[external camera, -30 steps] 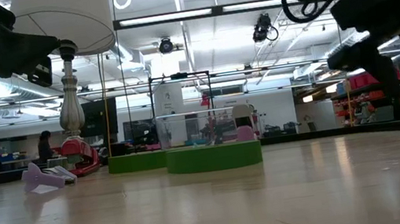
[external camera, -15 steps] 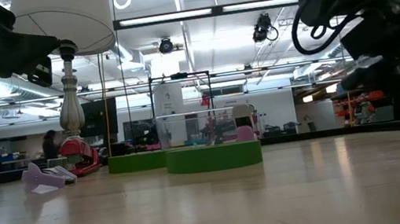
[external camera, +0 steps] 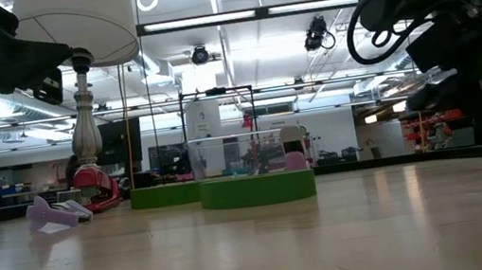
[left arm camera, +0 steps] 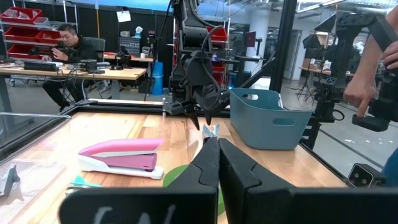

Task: Pick and place Stapler, Stapler remover, tape
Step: Put the light blue staple remover into the transparent bin

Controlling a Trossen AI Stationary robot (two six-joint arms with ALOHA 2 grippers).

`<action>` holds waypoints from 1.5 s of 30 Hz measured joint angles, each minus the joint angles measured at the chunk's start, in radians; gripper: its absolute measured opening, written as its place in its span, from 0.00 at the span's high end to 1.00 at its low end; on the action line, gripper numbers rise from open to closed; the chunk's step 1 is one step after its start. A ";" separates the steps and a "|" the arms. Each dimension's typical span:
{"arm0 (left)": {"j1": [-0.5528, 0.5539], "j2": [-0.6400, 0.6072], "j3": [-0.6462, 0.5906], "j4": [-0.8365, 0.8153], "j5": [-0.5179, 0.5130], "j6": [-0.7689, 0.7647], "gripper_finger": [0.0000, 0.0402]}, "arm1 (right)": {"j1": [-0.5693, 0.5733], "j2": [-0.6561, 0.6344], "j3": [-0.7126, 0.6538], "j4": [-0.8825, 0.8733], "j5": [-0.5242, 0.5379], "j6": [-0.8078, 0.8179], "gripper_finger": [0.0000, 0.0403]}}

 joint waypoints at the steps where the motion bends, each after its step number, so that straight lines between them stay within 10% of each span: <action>1: 0.000 0.000 0.000 0.000 0.000 0.000 0.99 | 0.000 0.004 0.000 0.001 0.000 0.000 0.62; 22: 0.000 0.000 0.000 0.000 0.000 0.000 0.99 | 0.000 0.047 0.002 0.007 -0.010 0.000 0.91; 45: 0.000 0.000 0.000 0.000 0.000 0.000 0.99 | -0.060 0.046 0.258 -0.041 0.069 -0.002 0.92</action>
